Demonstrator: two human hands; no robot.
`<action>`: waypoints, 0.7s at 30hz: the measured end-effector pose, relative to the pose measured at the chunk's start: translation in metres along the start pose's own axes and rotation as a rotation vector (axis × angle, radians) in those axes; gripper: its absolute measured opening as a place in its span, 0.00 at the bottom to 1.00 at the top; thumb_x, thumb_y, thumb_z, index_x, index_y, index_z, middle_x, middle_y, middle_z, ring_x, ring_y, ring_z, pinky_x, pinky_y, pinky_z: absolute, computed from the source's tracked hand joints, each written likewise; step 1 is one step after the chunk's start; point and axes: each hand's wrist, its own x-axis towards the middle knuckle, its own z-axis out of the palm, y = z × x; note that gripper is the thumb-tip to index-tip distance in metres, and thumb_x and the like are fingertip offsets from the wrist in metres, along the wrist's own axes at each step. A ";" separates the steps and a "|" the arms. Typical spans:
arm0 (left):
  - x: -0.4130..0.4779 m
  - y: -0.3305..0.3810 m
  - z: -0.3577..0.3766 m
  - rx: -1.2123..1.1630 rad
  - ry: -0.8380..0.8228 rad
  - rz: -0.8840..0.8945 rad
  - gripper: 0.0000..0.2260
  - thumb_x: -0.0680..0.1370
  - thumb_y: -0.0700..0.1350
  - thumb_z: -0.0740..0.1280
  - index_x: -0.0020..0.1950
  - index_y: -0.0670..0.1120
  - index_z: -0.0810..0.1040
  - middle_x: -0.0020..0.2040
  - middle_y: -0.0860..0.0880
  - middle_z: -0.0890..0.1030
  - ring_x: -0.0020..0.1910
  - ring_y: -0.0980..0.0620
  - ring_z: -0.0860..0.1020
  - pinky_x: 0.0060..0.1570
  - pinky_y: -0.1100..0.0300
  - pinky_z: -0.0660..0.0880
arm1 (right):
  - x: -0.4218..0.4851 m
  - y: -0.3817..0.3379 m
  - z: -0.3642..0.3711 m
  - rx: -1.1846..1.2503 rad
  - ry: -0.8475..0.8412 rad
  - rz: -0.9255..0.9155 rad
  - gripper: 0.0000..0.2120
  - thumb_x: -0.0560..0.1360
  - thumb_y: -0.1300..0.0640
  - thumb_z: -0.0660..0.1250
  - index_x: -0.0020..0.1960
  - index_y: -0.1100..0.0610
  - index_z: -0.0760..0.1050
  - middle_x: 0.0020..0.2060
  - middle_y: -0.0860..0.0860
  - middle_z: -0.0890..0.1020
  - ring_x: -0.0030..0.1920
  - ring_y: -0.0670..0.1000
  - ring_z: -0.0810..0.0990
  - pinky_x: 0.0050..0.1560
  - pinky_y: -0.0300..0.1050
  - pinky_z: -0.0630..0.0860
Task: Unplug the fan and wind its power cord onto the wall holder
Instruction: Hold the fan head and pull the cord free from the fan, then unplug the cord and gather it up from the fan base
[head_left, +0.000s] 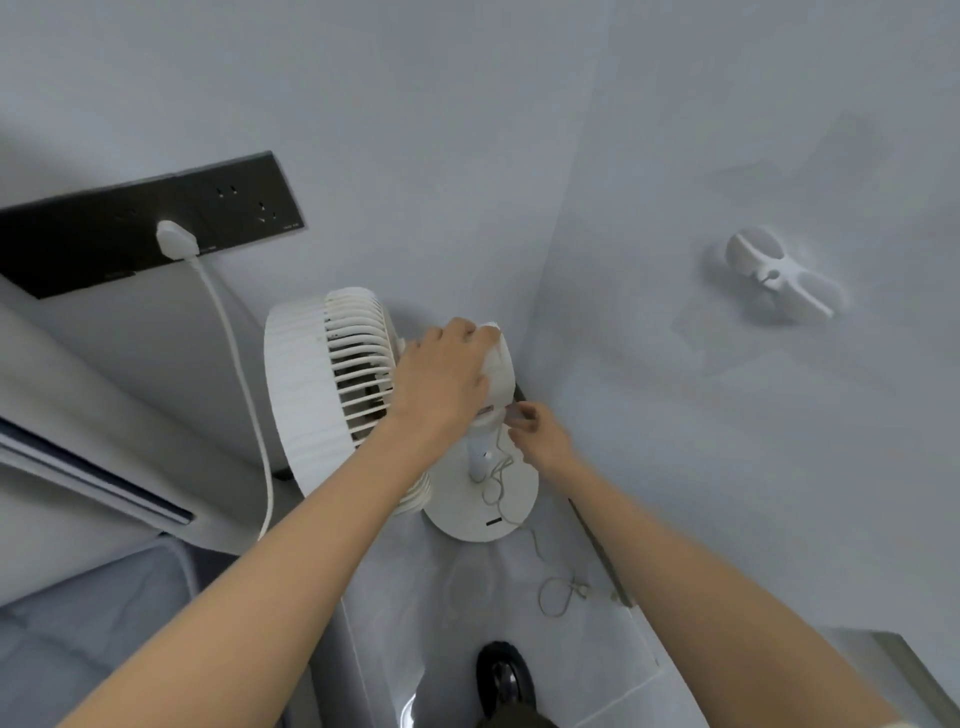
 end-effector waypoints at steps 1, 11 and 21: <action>-0.004 0.000 -0.003 -0.045 0.031 0.005 0.21 0.77 0.44 0.61 0.71 0.49 0.66 0.67 0.47 0.71 0.62 0.45 0.72 0.56 0.52 0.70 | -0.005 -0.001 -0.004 0.021 0.007 -0.003 0.21 0.77 0.61 0.63 0.70 0.56 0.67 0.62 0.54 0.79 0.54 0.53 0.77 0.52 0.48 0.75; -0.092 0.041 -0.012 -0.590 0.100 -0.080 0.16 0.77 0.42 0.61 0.63 0.52 0.75 0.60 0.54 0.79 0.56 0.52 0.78 0.57 0.52 0.75 | -0.101 0.012 -0.044 0.063 0.048 0.001 0.14 0.77 0.59 0.65 0.62 0.58 0.76 0.55 0.57 0.82 0.52 0.54 0.81 0.58 0.48 0.76; -0.145 0.052 0.147 -0.678 -0.236 -0.224 0.15 0.77 0.41 0.63 0.63 0.51 0.75 0.61 0.50 0.78 0.52 0.50 0.79 0.56 0.52 0.76 | -0.087 0.146 -0.043 -0.132 0.024 0.217 0.14 0.78 0.60 0.63 0.62 0.59 0.78 0.62 0.56 0.80 0.57 0.53 0.78 0.53 0.39 0.74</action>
